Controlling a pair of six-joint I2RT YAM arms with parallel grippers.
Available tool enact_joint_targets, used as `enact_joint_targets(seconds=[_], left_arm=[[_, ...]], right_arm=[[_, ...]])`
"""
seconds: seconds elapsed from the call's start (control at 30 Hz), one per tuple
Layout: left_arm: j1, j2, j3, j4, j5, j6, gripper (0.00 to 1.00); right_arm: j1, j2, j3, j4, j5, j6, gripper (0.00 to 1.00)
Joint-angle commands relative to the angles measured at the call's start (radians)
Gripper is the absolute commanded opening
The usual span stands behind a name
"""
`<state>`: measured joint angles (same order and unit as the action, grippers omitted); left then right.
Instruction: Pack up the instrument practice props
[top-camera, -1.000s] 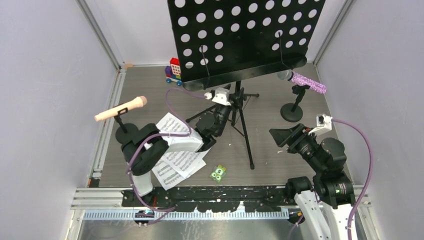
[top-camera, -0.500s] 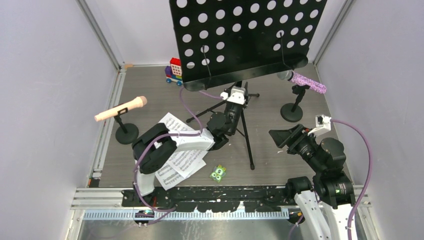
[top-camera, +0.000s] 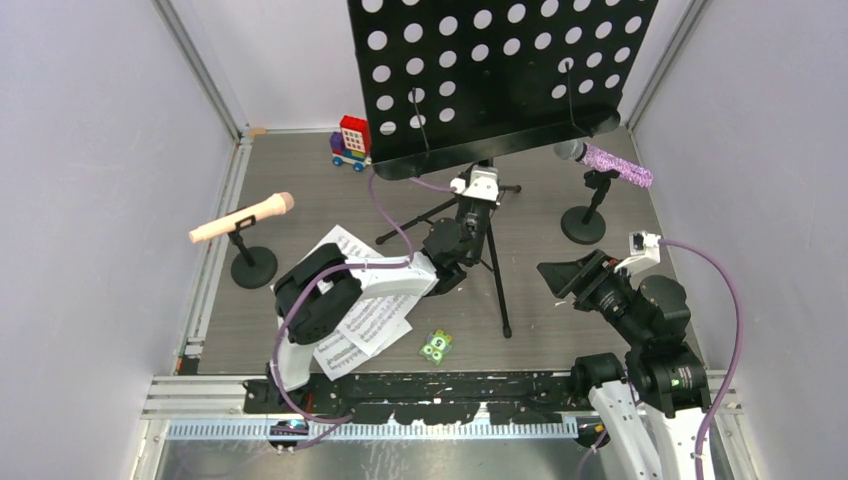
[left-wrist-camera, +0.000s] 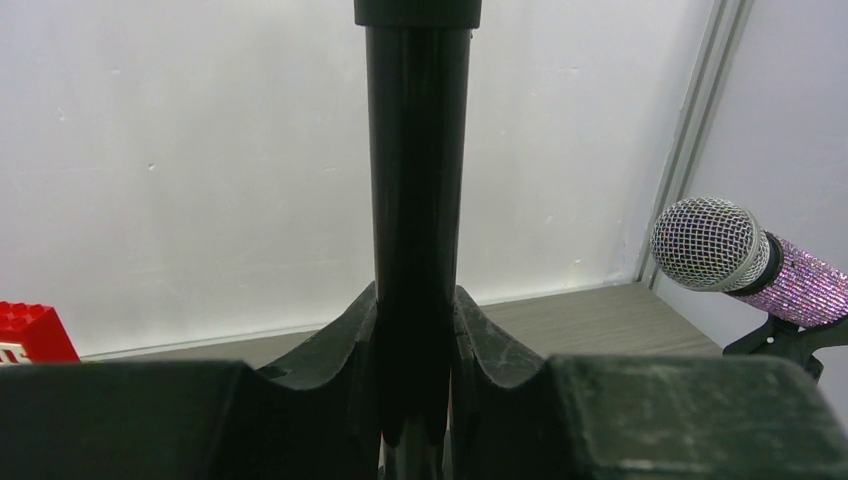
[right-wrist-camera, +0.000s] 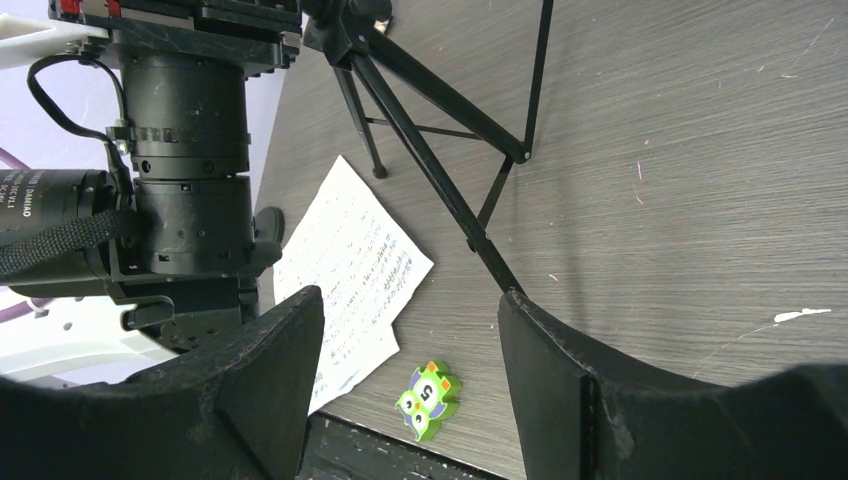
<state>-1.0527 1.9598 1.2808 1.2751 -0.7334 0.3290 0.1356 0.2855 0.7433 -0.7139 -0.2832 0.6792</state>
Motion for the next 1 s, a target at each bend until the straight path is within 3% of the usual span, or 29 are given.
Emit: enact_joint_targets(seconds=[0.0,0.13,0.3,0.6,0.8,0.97], left_arm=[[0.004,-0.060,-0.003,-0.070,0.002,-0.029,0.00],[0.048,-0.166,-0.070,-0.241,0.137,-0.150,0.00],[0.179,-0.332,-0.137,-0.496,0.453,-0.351,0.00],[0.359,-0.409,-0.119,-0.690,0.997,-0.428,0.00],[0.365,-0.407,-0.126,-0.736,1.084,-0.397,0.00],[0.369,-0.407,-0.135,-0.746,1.110,-0.374,0.00]], right_arm=[[-0.001,0.001,0.023,0.022,-0.013,-0.012,0.69],[-0.002,0.005,0.022,0.024,-0.010,-0.014,0.69],[-0.001,0.008,0.016,0.043,-0.008,-0.011,0.69],[-0.001,0.117,-0.001,0.202,-0.120,0.079,0.68],[-0.002,0.282,-0.019,0.393,-0.226,0.228,0.67],[0.031,0.421,-0.089,0.721,-0.182,0.427,0.66]])
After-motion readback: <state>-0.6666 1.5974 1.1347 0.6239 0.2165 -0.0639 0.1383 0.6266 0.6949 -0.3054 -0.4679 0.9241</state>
